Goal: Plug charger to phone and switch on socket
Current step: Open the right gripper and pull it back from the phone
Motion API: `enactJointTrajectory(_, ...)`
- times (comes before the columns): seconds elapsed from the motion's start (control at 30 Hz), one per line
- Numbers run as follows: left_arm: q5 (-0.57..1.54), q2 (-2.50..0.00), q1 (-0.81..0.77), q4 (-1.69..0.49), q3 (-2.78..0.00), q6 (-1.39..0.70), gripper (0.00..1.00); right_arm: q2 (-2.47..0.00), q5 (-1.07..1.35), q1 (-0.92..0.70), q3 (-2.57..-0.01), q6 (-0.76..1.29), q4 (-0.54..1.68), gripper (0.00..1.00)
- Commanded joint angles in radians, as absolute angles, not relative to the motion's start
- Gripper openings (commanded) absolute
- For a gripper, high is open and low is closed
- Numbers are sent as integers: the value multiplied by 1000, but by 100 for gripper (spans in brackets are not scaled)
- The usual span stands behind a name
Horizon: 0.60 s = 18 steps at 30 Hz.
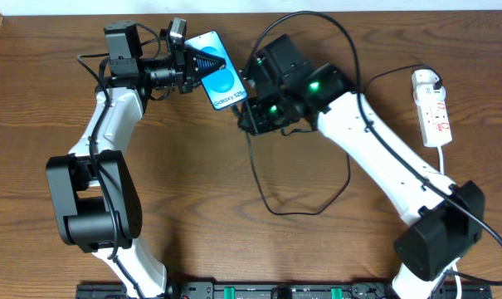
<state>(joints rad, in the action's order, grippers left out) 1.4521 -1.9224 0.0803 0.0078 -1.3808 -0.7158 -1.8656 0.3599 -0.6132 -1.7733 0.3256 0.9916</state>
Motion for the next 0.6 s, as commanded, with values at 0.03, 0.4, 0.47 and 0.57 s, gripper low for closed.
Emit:
enactJointTrajectory(0.03, 1502, -1896, 83, 12, -1361, -661, 7, -1767, 341, -532, -1784, 279, 1014, 52)
enactJointTrajectory(0.4, 1434, -1898, 25, 1, -1262, -621, 7, -1728, 337, -368, -1784, 257, 1072, 60)
enactJointTrajectory(0.47, 1422, -1903, 2, 1, -1258, -621, 7, -1728, 327, -355, -1784, 253, 1077, 60)
enactJointTrajectory(0.57, 1392, -1910, -40, 1, -1258, -621, 7, -1728, 304, -343, -1784, 253, 1090, 62)
